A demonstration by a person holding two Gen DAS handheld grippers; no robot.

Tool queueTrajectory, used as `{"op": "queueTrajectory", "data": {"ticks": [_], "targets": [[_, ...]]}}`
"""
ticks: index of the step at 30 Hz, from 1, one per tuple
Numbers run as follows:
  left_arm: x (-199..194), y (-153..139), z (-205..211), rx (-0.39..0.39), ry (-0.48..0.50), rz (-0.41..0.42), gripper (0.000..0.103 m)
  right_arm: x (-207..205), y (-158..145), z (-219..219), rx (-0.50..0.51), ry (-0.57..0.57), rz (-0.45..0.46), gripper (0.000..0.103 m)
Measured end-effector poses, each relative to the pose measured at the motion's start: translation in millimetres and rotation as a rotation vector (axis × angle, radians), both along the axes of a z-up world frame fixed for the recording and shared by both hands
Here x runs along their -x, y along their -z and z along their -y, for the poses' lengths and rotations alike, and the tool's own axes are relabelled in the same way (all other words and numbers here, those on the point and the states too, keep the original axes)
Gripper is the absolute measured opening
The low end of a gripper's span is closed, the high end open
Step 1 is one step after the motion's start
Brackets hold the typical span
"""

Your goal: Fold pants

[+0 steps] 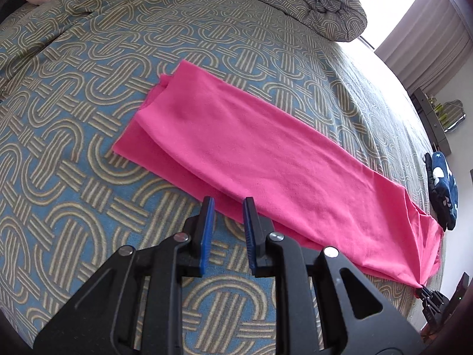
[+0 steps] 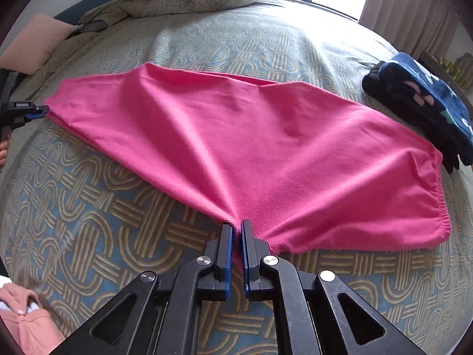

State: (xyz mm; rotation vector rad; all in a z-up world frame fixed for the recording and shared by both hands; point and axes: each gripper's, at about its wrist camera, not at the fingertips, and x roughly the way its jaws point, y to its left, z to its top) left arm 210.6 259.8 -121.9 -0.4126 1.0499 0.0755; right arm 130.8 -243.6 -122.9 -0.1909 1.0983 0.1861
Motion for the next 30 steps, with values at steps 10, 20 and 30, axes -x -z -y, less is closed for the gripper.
{"op": "queueTrajectory", "data": {"ticks": [10, 20, 30], "targets": [[-8, 4, -56, 0.100, -0.201, 0.014, 0.027, 1, -27, -4, -0.014, -0.017, 0.057, 0.046], [-38, 7, -71, 0.134, -0.248, 0.037, 0.004, -8, -33, 10, -0.023, 0.073, 0.060, 0.048], [-21, -11, -68, -0.098, -0.233, 0.095, 0.006, -43, -37, 75, -0.037, 0.339, 0.089, 0.049]]}}
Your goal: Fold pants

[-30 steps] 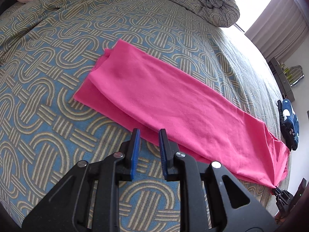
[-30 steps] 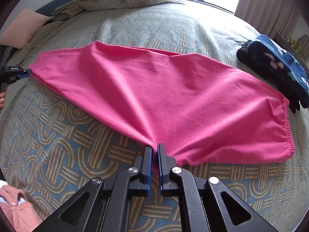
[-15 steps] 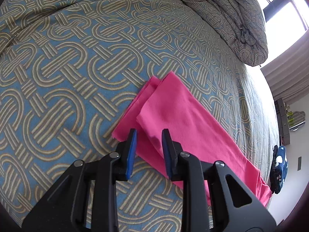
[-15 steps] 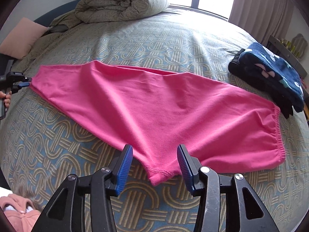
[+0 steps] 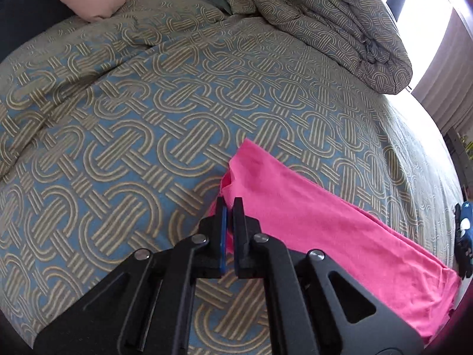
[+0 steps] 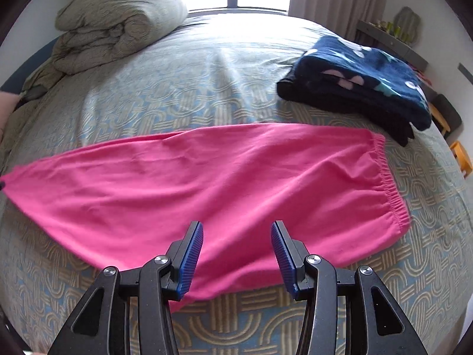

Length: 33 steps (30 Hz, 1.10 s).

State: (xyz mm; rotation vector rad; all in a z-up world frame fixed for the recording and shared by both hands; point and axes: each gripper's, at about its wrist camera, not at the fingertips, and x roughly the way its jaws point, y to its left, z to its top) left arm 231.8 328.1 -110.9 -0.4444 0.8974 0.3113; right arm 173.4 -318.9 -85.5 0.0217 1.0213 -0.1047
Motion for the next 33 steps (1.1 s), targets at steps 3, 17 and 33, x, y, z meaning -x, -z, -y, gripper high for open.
{"op": "queueTrajectory", "data": {"ticks": [3, 17, 33], "targets": [[-3, 6, -7, 0.043, -0.034, -0.010, 0.006, -19, 3, 13, -0.022, 0.036, -0.015, 0.049], [-12, -51, 36, -0.168, 0.040, 0.023, 0.027, -105, 32, -66, -0.021, -0.243, -0.126, 0.049], [-36, -28, 61, -0.238, 0.079, -0.026, 0.032, -115, 8, -81, 0.038, -0.178, -0.020, 0.055]]}}
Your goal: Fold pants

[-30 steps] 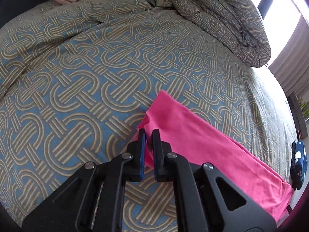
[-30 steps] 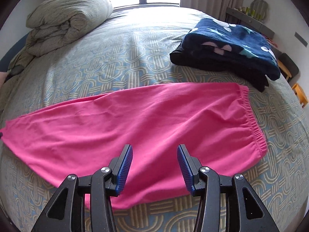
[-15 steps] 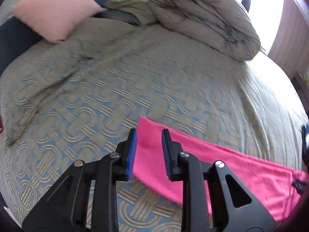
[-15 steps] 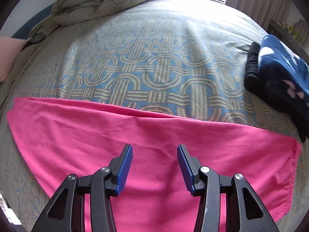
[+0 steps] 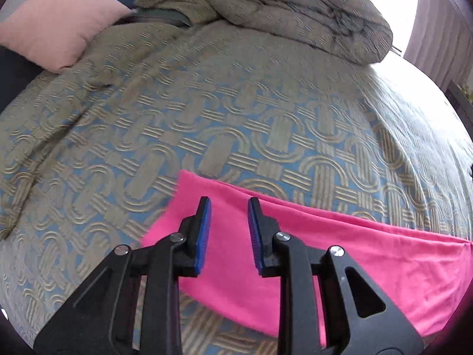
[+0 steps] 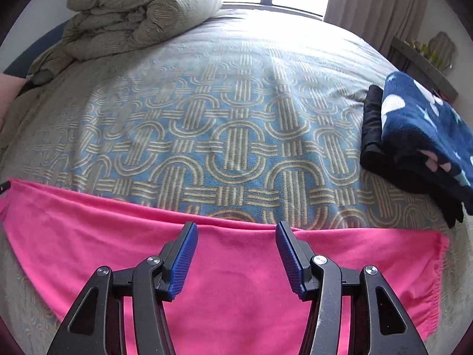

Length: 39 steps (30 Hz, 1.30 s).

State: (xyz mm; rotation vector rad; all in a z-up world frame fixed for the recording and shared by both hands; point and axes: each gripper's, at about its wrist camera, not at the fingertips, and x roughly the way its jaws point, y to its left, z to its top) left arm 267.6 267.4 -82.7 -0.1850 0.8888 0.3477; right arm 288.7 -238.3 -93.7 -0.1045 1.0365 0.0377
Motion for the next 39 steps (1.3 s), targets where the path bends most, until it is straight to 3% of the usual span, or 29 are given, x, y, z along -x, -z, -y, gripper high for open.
{"op": "queueTrajectory", "data": {"ticks": [1, 3, 8, 12, 17, 22, 23, 25, 26, 27, 30, 35, 39], "targets": [[12, -6, -12, 0.006, -0.041, 0.021, 0.036, 8, -8, -4, -0.004, -0.017, 0.009, 0.056], [35, -10, -37, 0.078, -0.107, 0.064, 0.055, 20, -22, -15, -0.038, -0.055, 0.022, 0.057], [70, 15, -72, 0.233, -0.156, 0.028, 0.055, 38, -46, -72, -0.137, -0.183, 0.041, 0.057], [83, 38, -74, 0.357, -0.129, 0.010, 0.055, 45, -51, -134, -0.134, -0.294, 0.043, 0.057], [76, 40, -68, 0.295, -0.069, 0.037, 0.055, 58, -49, -186, -0.115, -0.386, 0.025, 0.057], [55, 42, -73, 0.287, -0.022, 0.038, 0.053, 69, -38, -216, -0.064, -0.439, -0.009, 0.057], [53, 43, -73, 0.287, -0.018, 0.035, 0.048, 70, -35, -221, -0.056, -0.443, -0.019, 0.057], [48, 45, -74, 0.287, -0.009, 0.031, 0.031, 70, -29, -228, -0.054, -0.445, -0.038, 0.057], [47, 45, -74, 0.287, -0.008, 0.031, 0.017, 70, -27, -231, -0.057, -0.446, -0.046, 0.057], [46, 46, -74, 0.286, -0.009, 0.034, 0.011, 71, -24, -233, -0.059, -0.447, -0.055, 0.057], [48, 42, -73, 0.266, -0.002, 0.064, 0.007, 71, -17, -243, -0.055, -0.455, -0.074, 0.057], [50, 33, -70, 0.118, -0.004, 0.053, 0.007, 67, -6, -257, -0.035, -0.473, -0.099, 0.057], [54, 33, -87, 0.098, -0.043, 0.049, 0.007, 61, 3, -269, -0.043, -0.477, -0.126, 0.057]]}}
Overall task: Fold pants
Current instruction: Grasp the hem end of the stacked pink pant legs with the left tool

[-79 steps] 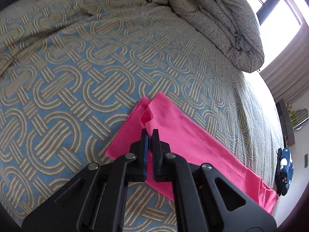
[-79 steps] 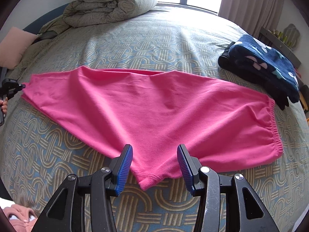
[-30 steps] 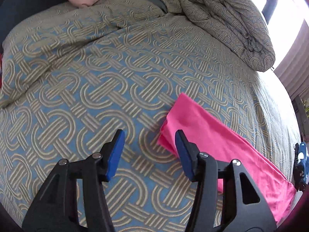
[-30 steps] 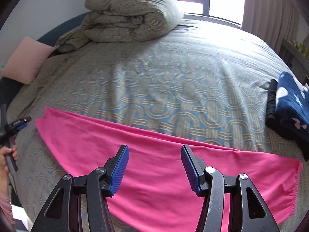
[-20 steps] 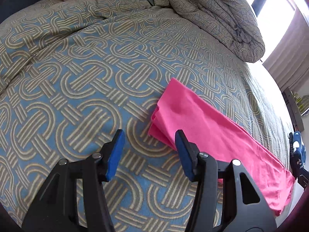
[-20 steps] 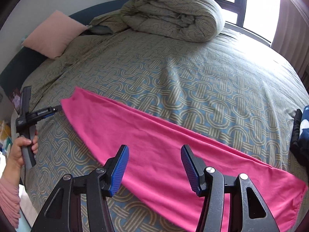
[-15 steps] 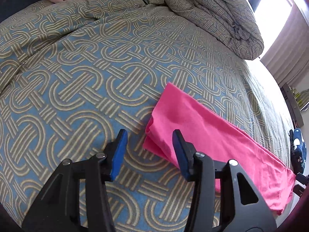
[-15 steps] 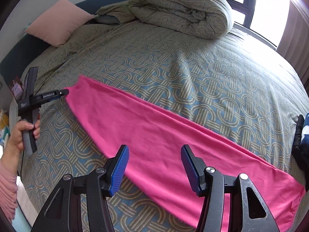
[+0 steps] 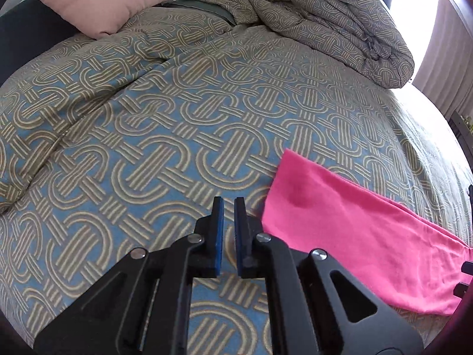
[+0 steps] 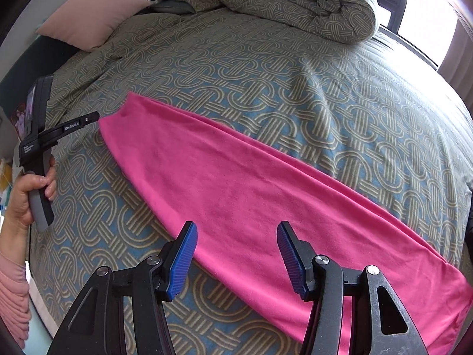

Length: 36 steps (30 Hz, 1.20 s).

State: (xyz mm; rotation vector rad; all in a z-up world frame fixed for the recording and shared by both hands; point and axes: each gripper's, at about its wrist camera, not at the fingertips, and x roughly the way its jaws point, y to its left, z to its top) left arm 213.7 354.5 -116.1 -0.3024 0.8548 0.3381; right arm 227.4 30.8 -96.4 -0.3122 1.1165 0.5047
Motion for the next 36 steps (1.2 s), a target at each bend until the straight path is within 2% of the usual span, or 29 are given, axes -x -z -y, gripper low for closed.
{"op": "queueTrajectory", "data": {"ticks": [11, 12, 13, 15, 17, 20, 21, 25, 28, 29, 32, 34, 36], "targets": [[11, 3, -4, -0.026, 0.011, -0.024, 0.007, 1, 15, -31, 0.009, -0.062, -0.031, 0.057], [12, 4, -5, -0.014, 0.010, -0.026, 0.011, 1, 14, -32, 0.009, -0.066, -0.030, 0.057], [14, 4, -5, 0.012, 0.009, -0.029, 0.016, 1, 14, -33, 0.009, -0.068, -0.028, 0.057], [17, 6, -7, 0.088, 0.007, -0.029, 0.050, 1, 14, -34, 0.009, -0.067, -0.024, 0.057], [24, 8, -7, 0.197, 0.015, -0.002, 0.059, 0, 13, -33, 0.005, -0.060, -0.024, 0.057], [25, 19, -6, 0.394, 0.048, 0.010, 0.059, -2, 12, -29, -0.001, -0.047, -0.028, 0.057], [23, 23, -5, 0.428, 0.046, 0.002, 0.059, -3, 13, -28, 0.000, -0.044, -0.030, 0.057], [15, 25, 4, 0.426, 0.030, -0.008, 0.059, -5, 13, -24, -0.009, -0.029, -0.039, 0.057], [7, 27, 5, 0.478, 0.033, 0.007, 0.059, -5, 13, -22, -0.010, -0.031, -0.036, 0.057], [4, 27, 5, 0.483, 0.031, 0.014, 0.053, -7, 14, -22, -0.007, -0.030, -0.037, 0.057], [-7, 31, 1, 0.516, 0.029, 0.014, 0.005, -10, 17, -20, -0.018, -0.013, -0.051, 0.057], [-6, 33, -3, 0.558, 0.020, 0.041, 0.006, -12, 18, -19, -0.023, -0.007, -0.059, 0.057], [-3, 32, -4, 0.560, 0.019, 0.065, 0.006, -14, 20, -19, -0.021, -0.006, -0.063, 0.057]]}}
